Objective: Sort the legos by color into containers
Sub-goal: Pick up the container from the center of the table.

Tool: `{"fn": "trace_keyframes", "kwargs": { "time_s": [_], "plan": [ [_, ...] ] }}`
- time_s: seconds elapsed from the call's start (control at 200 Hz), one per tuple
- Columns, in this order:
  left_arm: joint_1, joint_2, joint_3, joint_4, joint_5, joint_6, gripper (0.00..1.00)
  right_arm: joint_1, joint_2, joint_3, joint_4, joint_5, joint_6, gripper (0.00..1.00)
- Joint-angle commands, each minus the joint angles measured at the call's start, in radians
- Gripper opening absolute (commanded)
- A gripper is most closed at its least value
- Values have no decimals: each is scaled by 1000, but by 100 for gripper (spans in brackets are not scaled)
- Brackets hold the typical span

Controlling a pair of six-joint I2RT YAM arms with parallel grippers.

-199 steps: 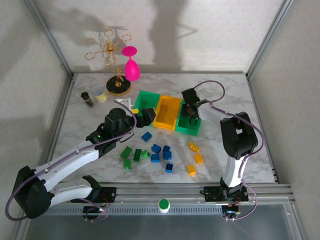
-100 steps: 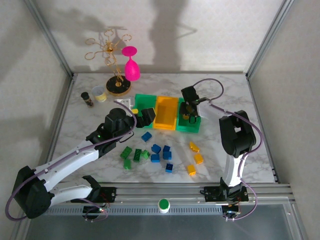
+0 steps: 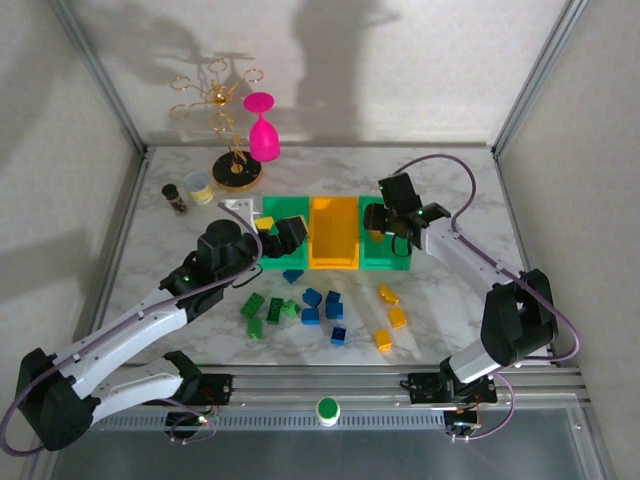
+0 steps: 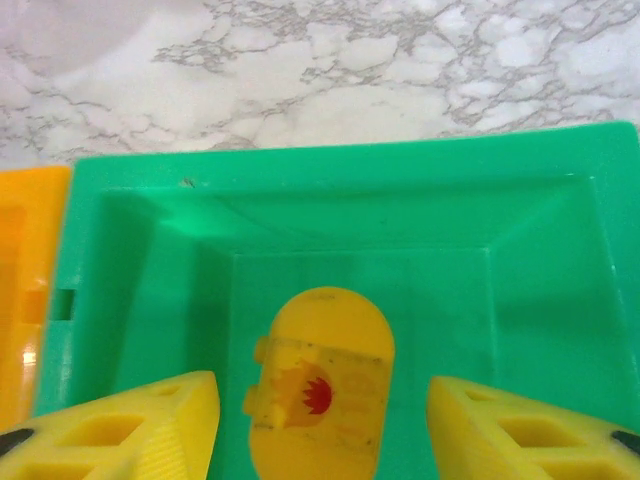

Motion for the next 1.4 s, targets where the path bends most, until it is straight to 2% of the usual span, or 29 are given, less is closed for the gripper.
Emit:
{"fn": "trace_keyframes", "kwargs": {
  "time_s": [0.0, 0.215, 0.315, 0.646, 0.791, 0.936, 1.021, 1.151, 1.291, 1.397],
  "plan": [
    [-9, -12, -15, -37, -11, 15, 99, 3, 32, -23, 50, -14, 27, 64],
    [-9, 10, -24, -11, -14, 9, 99, 2, 202, 62, 136, 14, 16, 63],
    [-9, 18, -20, -21, -10, 7, 99, 4, 223, 94, 147, -7, 19, 63],
    [7, 103, 2, -154, -126, 19, 99, 6, 110, 56, 95, -30, 32, 66],
    [16, 197, 56, -282, -238, 41, 99, 5, 29, 12, 20, -11, 44, 69],
    [38, 297, 134, -391, -312, 44, 92, 8, -72, -64, -41, -24, 84, 72],
    [46, 358, 169, -388, -291, 69, 89, 10, -135, -107, -73, -21, 107, 74],
    [56, 495, 263, -432, -269, 85, 75, 13, -215, -154, -119, -26, 132, 76],
    [56, 585, 312, -459, -290, 92, 64, 18, -273, -185, -177, -20, 142, 78],
    [56, 616, 319, -476, -305, 94, 59, 22, -310, -213, -200, -18, 150, 78]
  ]
}}
